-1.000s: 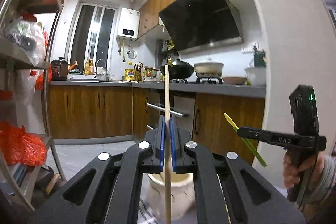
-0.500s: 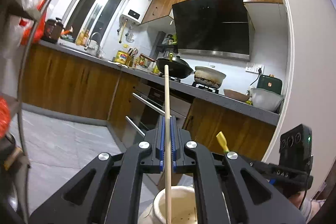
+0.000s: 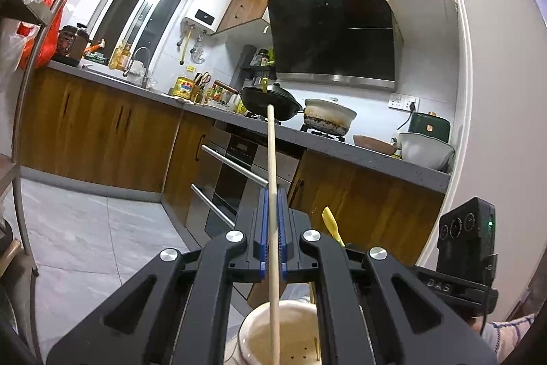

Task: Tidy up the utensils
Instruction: 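Carry the chopstick into the large pot while the right tool carries the yellow utensil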

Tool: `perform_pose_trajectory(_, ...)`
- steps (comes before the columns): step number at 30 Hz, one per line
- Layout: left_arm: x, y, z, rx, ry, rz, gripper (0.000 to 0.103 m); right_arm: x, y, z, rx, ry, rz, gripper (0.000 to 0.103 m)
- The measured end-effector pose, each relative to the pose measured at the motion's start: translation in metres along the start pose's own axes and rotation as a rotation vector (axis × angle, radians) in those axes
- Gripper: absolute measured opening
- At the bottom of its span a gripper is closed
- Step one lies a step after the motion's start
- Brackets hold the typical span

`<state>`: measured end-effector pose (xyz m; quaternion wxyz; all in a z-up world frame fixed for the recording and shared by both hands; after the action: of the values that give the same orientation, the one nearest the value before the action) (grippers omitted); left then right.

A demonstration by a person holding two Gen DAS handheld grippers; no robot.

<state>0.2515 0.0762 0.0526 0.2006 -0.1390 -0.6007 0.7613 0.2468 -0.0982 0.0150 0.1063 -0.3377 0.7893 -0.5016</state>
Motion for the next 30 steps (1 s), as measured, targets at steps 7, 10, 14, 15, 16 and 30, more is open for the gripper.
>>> perform_pose_trajectory(7, 0.011, 0.005, 0.006, -0.055, 0.023, -0.031, 0.005, -0.002, 0.003, 0.002, 0.052, 0.047, 0.019, 0.01)
perform_pose_trajectory(10, 0.016, 0.006, 0.008, -0.068, 0.026, -0.04, 0.005, -0.004, 0.006, 0.005, 0.062, 0.063, 0.004, 0.01)
perform_pose_trajectory(14, 0.016, 0.008, 0.009, -0.092, 0.012, -0.065, 0.005, -0.002, 0.007, 0.004, 0.077, 0.077, 0.006, 0.01)
perform_pose_trajectory(15, 0.017, 0.008, 0.01, -0.101, 0.006, -0.071, 0.005, -0.001, 0.007, 0.005, 0.076, 0.077, 0.008, 0.01)
perform_pose_trajectory(16, 0.017, 0.009, 0.011, -0.109, 0.003, -0.077, 0.005, 0.0, 0.005, 0.005, 0.076, 0.083, 0.019, 0.01)
perform_pose_trajectory(30, 0.016, 0.01, 0.017, -0.141, -0.029, -0.13, 0.005, -0.008, 0.017, 0.011, 0.108, 0.126, -0.034, 0.01)
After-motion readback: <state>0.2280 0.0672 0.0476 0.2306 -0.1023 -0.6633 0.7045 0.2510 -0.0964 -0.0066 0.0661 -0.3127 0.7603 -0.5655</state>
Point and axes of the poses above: each gripper's, at about its wrist camera, not at the fingertips, and x roughly against the way its jaws point, z to its right, y to its underside, the point moved 8 cm from there along -x, roughly the way its jaws point, and after that the axes turned 4 degrees about -x, right-handed, at the moved point
